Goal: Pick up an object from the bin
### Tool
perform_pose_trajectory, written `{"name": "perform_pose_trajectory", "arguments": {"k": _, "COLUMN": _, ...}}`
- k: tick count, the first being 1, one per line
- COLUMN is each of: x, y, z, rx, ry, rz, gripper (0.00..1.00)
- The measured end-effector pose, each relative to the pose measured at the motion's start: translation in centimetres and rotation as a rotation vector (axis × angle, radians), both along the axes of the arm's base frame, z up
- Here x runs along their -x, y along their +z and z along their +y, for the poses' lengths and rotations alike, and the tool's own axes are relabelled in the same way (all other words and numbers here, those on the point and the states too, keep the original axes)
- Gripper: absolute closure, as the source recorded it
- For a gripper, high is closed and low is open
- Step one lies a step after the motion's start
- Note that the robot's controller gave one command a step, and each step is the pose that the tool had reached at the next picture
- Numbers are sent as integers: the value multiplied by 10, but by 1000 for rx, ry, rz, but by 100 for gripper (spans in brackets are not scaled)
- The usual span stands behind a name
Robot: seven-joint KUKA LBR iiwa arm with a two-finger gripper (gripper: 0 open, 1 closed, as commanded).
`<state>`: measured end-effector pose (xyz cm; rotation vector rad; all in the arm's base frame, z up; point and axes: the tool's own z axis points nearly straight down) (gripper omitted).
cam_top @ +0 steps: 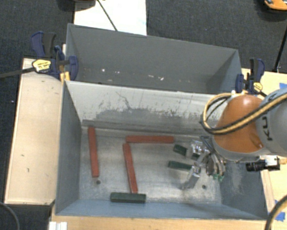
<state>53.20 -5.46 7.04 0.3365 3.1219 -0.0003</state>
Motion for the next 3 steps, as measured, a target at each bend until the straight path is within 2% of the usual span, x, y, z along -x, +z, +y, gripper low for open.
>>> {"name": "perform_pose_trajectory", "arguments": {"k": 1, "x": 0, "y": 0, "z": 0, "rx": 0, "ry": 2, "rz": 0, "gripper": 100}}
{"name": "perform_pose_trajectory", "arguments": {"k": 2, "x": 0, "y": 0, "z": 0, "rx": 0, "ry": 2, "rz": 0, "gripper": 100}}
{"name": "perform_pose_trajectory", "arguments": {"k": 3, "x": 30, "y": 107, "z": -6, "rx": 0, "ry": 7, "rz": 0, "gripper": 100}}
